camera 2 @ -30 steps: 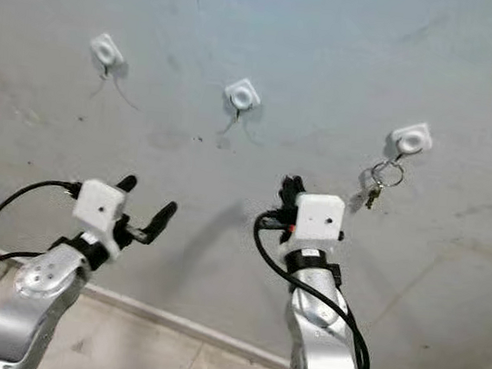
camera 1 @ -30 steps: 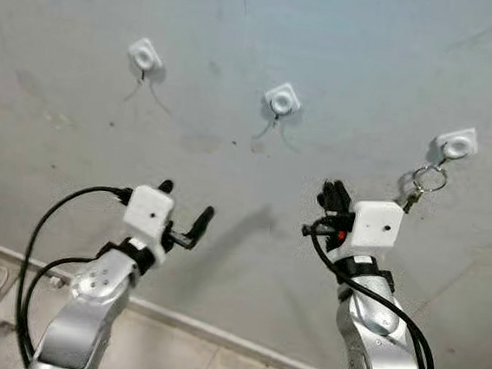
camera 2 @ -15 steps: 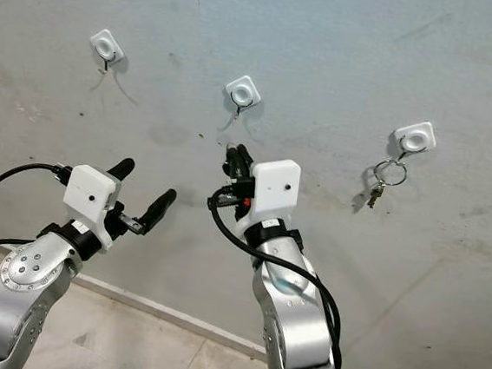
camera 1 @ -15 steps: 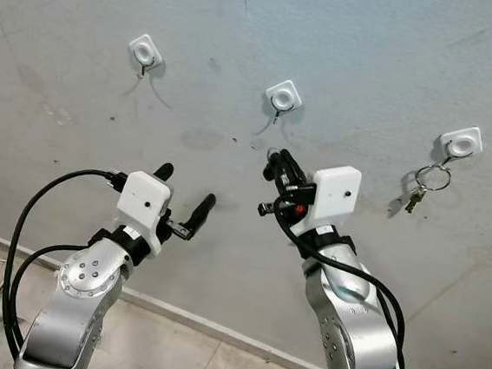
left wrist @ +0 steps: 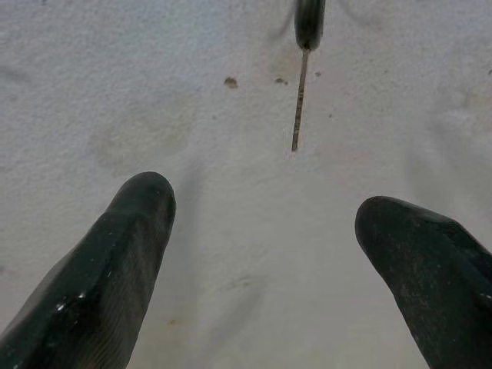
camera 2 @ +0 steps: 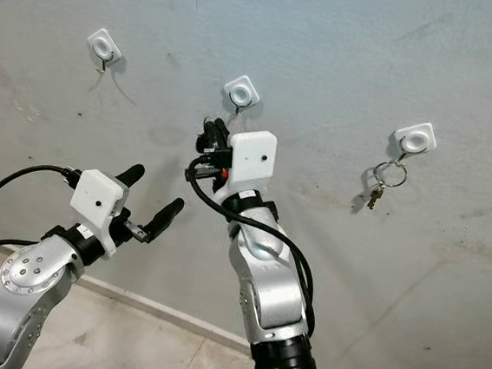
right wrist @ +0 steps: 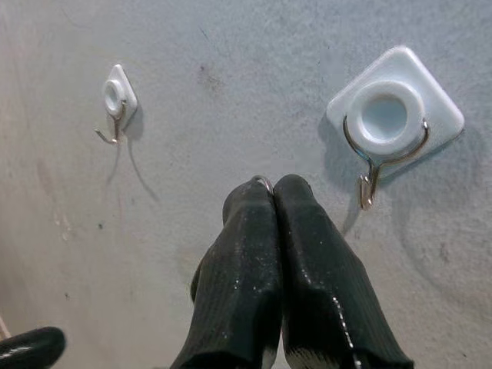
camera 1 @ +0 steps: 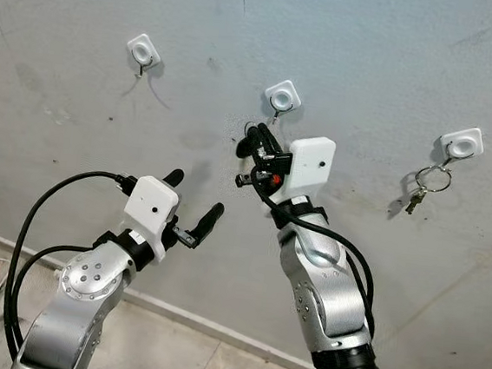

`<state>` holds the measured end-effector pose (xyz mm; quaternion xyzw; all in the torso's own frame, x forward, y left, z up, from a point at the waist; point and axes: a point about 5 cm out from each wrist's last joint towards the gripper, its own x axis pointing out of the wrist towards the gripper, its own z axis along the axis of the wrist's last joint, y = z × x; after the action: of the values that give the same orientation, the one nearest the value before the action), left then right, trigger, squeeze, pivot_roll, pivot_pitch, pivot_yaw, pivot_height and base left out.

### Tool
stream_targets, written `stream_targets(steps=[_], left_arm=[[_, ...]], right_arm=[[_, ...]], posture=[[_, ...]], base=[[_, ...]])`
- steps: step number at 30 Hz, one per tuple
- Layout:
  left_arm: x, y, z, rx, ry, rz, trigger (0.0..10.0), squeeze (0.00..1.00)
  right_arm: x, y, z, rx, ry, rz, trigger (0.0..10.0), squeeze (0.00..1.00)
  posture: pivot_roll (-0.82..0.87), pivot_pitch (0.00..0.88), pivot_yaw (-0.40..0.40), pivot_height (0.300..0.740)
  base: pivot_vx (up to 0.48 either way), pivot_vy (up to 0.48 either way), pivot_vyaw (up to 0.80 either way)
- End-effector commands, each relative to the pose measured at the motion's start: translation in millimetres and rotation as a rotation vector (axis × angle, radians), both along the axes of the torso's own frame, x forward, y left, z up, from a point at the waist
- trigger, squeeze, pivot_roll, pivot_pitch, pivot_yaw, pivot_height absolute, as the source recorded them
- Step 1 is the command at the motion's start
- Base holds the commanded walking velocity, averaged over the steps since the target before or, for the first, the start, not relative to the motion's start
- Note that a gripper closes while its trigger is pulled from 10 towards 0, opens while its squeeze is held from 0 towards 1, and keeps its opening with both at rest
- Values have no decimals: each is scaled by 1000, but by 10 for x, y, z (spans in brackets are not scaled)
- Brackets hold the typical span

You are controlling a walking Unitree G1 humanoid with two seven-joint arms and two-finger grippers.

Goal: Hang keys on a hook

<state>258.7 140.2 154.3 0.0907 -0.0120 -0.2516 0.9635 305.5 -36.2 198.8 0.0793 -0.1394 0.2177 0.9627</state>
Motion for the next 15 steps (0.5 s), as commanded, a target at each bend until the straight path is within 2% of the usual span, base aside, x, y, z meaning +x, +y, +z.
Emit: stream_targets(steps=[1,15], left_arm=[[-24,-12,44,4,-8,-19,10000,0],[-52,-11,40,-1,12,-22,10000,0]], right_arm=[[59,4,77,31,-20,-13,10000,0],[194,-40,150,99,-32,-65,10000,0]], posture=[[234,0,-44,740],[242,4,-44,740]], base=[[0,0,0],[0,0,0]])
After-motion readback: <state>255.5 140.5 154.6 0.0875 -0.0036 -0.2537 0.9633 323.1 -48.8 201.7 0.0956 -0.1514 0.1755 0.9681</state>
